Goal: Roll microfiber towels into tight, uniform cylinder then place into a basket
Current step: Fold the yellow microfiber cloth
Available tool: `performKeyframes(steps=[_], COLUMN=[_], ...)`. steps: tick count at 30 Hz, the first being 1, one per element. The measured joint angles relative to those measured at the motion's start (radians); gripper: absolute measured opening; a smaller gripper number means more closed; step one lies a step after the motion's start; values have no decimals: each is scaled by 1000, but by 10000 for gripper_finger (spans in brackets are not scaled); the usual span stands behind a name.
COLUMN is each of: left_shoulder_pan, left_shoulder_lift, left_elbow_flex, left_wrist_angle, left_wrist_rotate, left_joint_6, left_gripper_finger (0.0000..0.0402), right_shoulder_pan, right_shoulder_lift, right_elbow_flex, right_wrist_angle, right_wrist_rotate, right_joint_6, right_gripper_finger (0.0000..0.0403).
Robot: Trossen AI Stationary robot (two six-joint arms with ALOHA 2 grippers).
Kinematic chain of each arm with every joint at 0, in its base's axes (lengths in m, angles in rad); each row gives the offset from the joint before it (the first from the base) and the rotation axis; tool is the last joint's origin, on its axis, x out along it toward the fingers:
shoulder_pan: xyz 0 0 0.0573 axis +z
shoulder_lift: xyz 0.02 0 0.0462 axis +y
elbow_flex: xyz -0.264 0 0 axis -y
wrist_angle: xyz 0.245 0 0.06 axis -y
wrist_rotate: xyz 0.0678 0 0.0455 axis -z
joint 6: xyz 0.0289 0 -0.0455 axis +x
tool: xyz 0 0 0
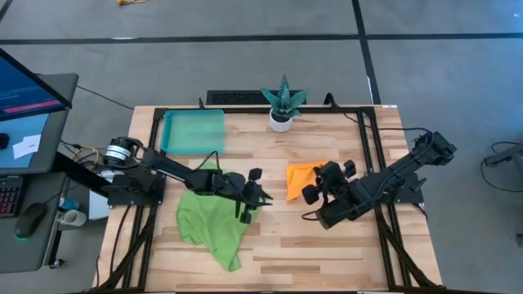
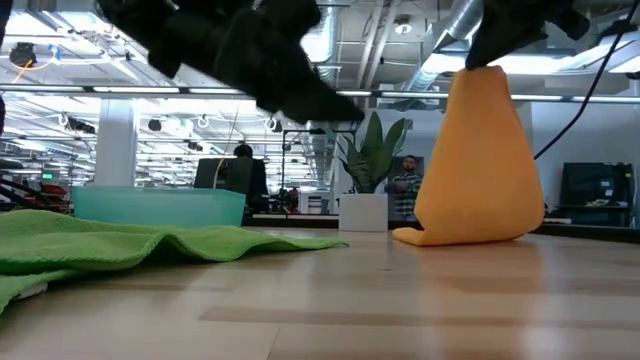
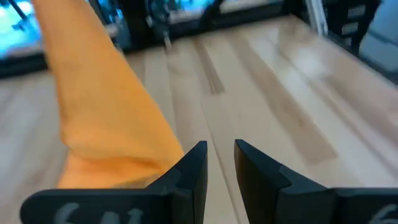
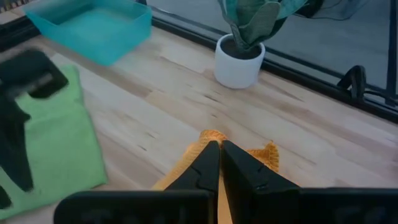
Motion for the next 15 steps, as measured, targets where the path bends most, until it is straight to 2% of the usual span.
performKeyframes(steps=[6,15], left_shoulder_pan=[12,20], left_shoulder_lift=[115,192], left_elbow_flex=[30,96], left_wrist_angle=[84,78], left_wrist_rotate=[0,-1], left_joint_6=[0,-21], left_gripper_finger=[72,72], right_shoulder_pan=[-8,-8], right_shoulder_lift=[0,1], right_elbow_flex=[0,0], right_wrist_angle=[4,8], right_wrist_rotate=[-1,-2], right_joint_6=[-3,-5], right_gripper_finger=[38,38])
